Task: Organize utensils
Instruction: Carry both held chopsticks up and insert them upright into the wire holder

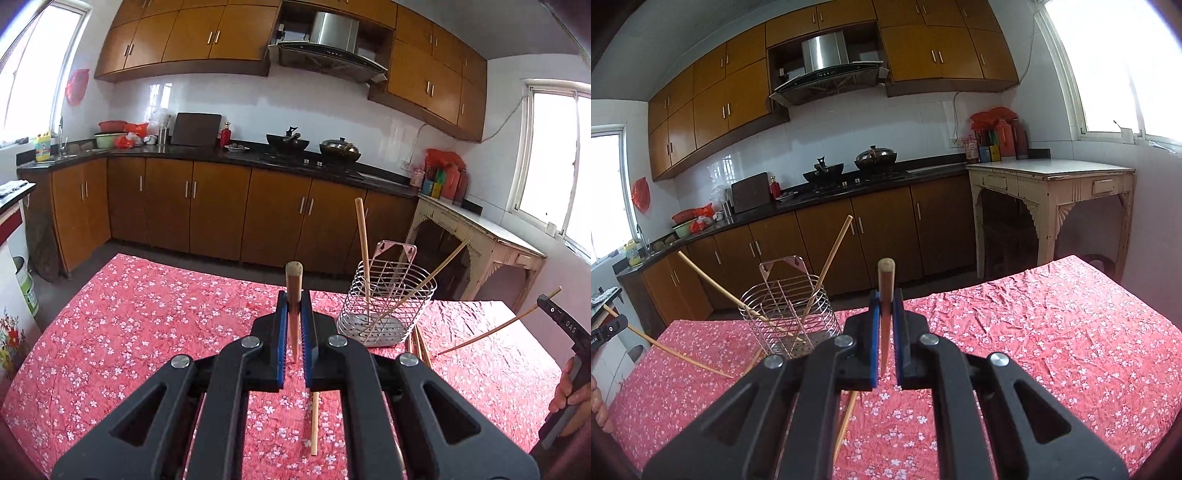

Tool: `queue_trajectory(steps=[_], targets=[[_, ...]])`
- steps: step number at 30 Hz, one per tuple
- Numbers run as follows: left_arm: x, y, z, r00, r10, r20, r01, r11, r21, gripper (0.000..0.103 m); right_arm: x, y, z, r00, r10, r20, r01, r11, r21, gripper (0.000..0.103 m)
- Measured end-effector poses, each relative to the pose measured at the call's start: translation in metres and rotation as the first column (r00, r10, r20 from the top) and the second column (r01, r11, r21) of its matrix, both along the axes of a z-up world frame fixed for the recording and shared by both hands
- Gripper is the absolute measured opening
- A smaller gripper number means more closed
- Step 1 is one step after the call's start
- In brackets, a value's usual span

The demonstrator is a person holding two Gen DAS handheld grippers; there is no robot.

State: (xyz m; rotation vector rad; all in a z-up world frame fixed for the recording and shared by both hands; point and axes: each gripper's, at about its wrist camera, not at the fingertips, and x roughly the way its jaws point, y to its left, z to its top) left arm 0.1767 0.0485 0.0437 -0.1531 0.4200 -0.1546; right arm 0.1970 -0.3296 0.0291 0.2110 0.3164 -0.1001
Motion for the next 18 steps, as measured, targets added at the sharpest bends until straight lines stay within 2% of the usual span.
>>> queue_trajectory(steps=[10, 18], targets=[[0.0, 0.001, 0.015, 1.0, 0.012, 0.028, -0.012, 1.0, -0.006, 0.006, -0.003, -0.005, 0.025, 0.999, 0.011, 0.034, -0.013, 0.999, 0.037, 0.007], [-0.007, -0.008, 0.057, 0.995, -0.015, 0.103, 0.018, 0.999, -0.032, 0.006, -0.018, -0.015, 0.073, 0.994, 0.064, 0.085, -0.073, 0.992, 0.105, 0.008]])
